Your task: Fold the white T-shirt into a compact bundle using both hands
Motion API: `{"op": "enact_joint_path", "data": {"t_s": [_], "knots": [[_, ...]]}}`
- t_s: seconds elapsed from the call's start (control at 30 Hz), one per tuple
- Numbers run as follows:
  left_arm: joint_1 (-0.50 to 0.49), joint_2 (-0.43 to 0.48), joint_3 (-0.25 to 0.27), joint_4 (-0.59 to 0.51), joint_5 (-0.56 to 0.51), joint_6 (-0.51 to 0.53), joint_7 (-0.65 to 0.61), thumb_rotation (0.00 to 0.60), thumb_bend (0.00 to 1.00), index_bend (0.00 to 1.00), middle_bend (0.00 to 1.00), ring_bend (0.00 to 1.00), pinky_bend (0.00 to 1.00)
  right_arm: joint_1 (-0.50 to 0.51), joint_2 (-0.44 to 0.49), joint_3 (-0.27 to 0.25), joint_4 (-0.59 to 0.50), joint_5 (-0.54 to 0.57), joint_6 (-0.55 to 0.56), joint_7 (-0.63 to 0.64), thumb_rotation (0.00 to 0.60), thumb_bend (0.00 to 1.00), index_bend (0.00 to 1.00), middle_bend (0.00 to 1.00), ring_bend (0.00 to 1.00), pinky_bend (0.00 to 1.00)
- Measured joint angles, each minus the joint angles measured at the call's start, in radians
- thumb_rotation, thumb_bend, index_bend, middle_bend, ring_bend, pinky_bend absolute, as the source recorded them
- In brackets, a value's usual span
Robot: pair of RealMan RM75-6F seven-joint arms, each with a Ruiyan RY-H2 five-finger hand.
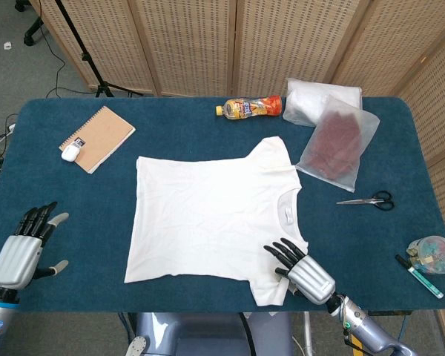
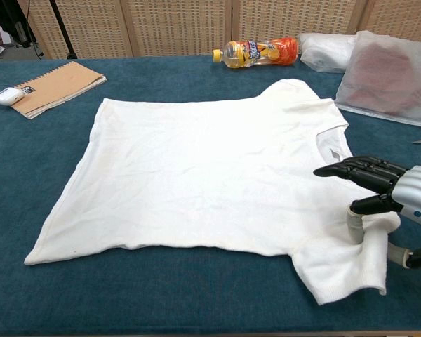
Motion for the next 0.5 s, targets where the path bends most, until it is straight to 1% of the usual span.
{"op": "enact_joint_path", "data": {"t_s": [0.2, 0.37, 0.5], "knots": [[-0.027, -0.098, 0.041, 0.048, 0.033, -0.071, 0.014, 0.600, 0.01, 0.33, 0.00, 0.00, 0.00, -0.003, 0.000, 0.007, 0.009, 0.014, 0.023, 0.031, 0.600, 0.60, 0.59, 0.07, 0.00, 0.00], [-0.052, -0.160, 0.071, 0.079, 0.053, -0.123, -0.013, 0.600, 0.02, 0.35, 0.00, 0.00, 0.00, -0.004, -0.001, 0.011, 0.009, 0.023, 0.027, 0.031, 0.600, 0.61, 0.59, 0.07, 0.00, 0.00], [-0.063, -0.192, 0.082, 0.101, 0.055, -0.153, 0.012, 0.600, 0.03, 0.36, 0.00, 0.00, 0.00, -0.004, 0.001, 0.010, 0.009, 0.028, 0.025, 0.031, 0.600, 0.62, 0.59, 0.07, 0.00, 0.00]]}}
